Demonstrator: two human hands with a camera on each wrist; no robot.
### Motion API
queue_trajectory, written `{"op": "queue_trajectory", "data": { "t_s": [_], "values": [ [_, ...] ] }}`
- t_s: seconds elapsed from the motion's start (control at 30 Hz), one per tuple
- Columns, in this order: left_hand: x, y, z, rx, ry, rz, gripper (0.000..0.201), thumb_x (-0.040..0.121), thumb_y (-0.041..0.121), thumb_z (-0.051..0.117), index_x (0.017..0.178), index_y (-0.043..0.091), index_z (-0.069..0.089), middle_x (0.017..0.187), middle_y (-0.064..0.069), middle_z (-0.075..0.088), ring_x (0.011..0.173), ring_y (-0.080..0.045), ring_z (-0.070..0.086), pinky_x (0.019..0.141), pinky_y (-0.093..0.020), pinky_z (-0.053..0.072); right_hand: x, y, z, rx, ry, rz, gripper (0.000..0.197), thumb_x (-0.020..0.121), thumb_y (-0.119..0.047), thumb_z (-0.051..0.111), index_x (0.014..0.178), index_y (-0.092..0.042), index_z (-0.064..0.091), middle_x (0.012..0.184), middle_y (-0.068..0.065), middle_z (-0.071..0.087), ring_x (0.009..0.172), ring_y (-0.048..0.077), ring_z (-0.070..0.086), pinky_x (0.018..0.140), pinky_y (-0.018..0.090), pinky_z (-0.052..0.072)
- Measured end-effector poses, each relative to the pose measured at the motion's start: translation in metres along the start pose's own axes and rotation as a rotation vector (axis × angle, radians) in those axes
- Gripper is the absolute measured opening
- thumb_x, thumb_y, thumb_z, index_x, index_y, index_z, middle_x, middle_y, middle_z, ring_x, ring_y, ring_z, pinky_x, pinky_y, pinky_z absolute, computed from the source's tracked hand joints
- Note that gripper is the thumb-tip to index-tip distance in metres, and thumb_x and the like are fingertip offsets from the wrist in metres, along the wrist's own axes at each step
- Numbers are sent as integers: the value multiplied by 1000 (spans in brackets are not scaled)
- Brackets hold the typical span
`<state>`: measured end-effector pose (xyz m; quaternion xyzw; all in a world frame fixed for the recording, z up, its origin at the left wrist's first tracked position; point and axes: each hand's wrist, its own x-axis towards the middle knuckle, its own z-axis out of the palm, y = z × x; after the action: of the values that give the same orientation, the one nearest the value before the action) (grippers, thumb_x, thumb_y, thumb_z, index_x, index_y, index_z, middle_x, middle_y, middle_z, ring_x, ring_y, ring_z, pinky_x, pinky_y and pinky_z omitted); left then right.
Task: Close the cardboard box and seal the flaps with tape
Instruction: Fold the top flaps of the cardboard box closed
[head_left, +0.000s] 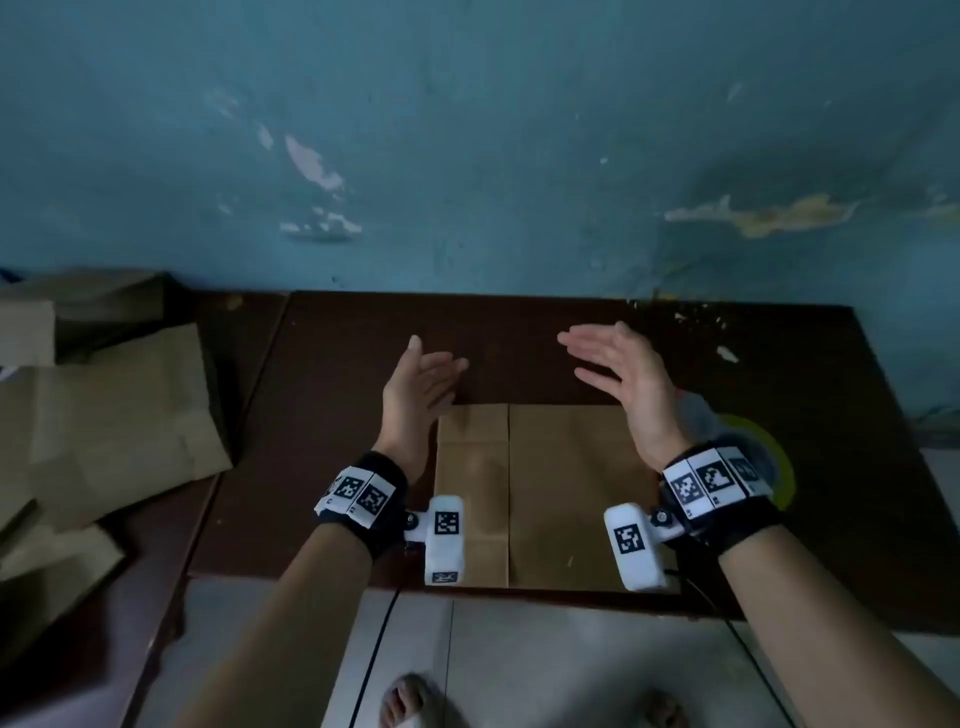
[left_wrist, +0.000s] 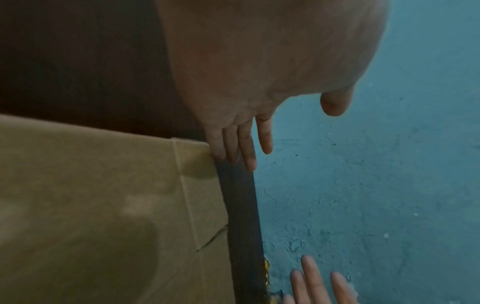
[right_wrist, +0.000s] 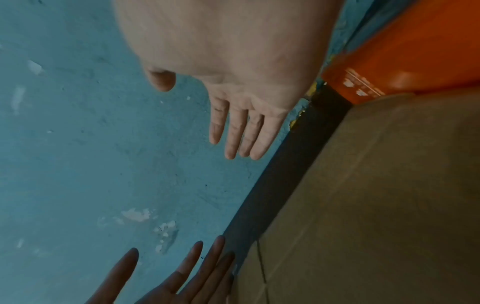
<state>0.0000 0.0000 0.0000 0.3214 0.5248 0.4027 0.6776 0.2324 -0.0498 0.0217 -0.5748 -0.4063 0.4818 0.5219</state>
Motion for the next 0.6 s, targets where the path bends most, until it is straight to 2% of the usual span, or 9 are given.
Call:
{"op": "queue_trajectory", "data": {
  "t_s": [0.2, 0.3, 0.43, 0.6],
  "values": [
    [16, -36, -8, -67, -16, 109, 65, 105, 56, 39, 132, 1, 60, 123, -11, 75, 124, -23, 66, 119, -45, 38, -5, 44, -1, 6, 24, -76, 64, 99, -50, 28, 128, -4, 63, 130, 8, 70, 125, 16, 63, 108, 43, 48],
    [16, -41, -8, -58, -50, 186, 62, 105, 55, 38, 132, 4, 60, 124, -10, 75, 126, -22, 65, 120, -46, 37, -8, 53, -5, 4, 20, -145, 65, 100, -49, 26, 130, -3, 61, 131, 7, 69, 126, 15, 62, 109, 44, 48],
    [11, -50, -10, -81, -26, 317, 54, 106, 50, 39, 132, 6, 56, 124, -7, 75, 125, -19, 65, 120, -47, 34, -17, 65, -8, 10, 18, -233, 63, 103, -46, 24, 132, -2, 59, 132, 6, 69, 127, 16, 61, 111, 46, 45],
    [3, -56, -17, -21, -40, 379, 55, 106, 52, 37, 134, 9, 56, 121, -5, 76, 125, -19, 65, 120, -46, 32, -31, 74, -14, 21, 19, -329, 61, 107, -43, 20, 133, -3, 59, 131, 5, 69, 128, 15, 61, 110, 44, 43]
  ]
}}
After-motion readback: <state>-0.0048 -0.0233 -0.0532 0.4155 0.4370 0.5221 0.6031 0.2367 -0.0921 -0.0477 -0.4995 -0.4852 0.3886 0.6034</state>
